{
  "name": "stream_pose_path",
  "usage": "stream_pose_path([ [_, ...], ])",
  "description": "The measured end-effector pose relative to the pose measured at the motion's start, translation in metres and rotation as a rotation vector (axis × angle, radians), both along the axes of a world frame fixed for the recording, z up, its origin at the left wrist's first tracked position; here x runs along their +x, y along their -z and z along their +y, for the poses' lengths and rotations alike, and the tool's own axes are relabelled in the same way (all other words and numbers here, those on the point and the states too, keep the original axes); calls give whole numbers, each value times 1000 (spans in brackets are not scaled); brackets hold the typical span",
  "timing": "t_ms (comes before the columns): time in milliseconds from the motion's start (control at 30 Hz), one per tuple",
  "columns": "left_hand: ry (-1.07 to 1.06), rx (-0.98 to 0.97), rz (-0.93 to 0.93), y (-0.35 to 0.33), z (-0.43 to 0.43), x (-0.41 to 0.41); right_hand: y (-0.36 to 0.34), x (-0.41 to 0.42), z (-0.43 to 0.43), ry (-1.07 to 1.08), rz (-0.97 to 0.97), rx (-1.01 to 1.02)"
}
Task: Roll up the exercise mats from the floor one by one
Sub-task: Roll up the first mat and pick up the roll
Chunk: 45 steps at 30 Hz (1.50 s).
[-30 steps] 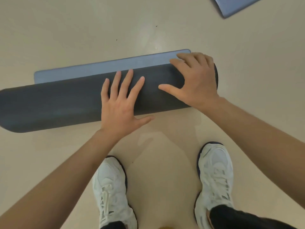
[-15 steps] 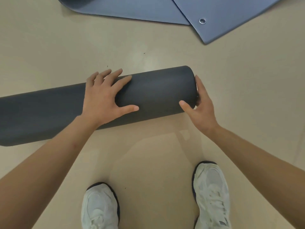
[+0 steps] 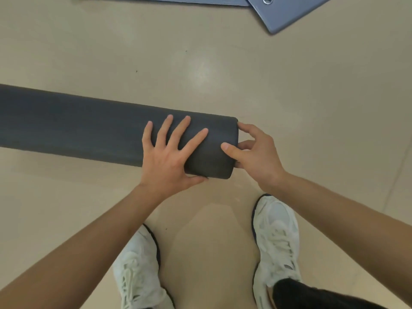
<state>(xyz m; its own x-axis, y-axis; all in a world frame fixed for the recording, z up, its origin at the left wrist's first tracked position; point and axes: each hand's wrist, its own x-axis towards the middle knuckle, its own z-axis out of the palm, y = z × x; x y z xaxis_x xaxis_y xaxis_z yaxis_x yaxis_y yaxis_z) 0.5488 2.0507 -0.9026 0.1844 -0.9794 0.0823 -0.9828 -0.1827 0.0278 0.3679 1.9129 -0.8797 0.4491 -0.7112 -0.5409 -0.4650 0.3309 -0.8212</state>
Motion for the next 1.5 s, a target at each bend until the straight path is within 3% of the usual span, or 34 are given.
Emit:
stream_pose_path([
  [100,47,2,7,-2,-8,11,9,-13,-20,-65,-107,54],
  [400,135,206,82,-27,-80,56,41,-9,-94,-679,-65,-887],
  [567,220,-13,195,-24,-93,64,42,21,-129,-724,-144,-1112],
  [667,178,-142,168,-15,-74,44,37,24,-145,-761,-141,-1125],
  [767,22,-87,137,-14,-54,8,32,25,-144,-771,-132,-1076],
  [967,-402,23,283,-38,-25,-49,3,16,-97,-696,-156,-924],
  [1200,-486,-12,357,-119,13,-24,-87,35,-44,-587,-164,-754],
  [1500,-511,-4,383,-279,65,31,-251,94,-1,-686,-118,-911],
])
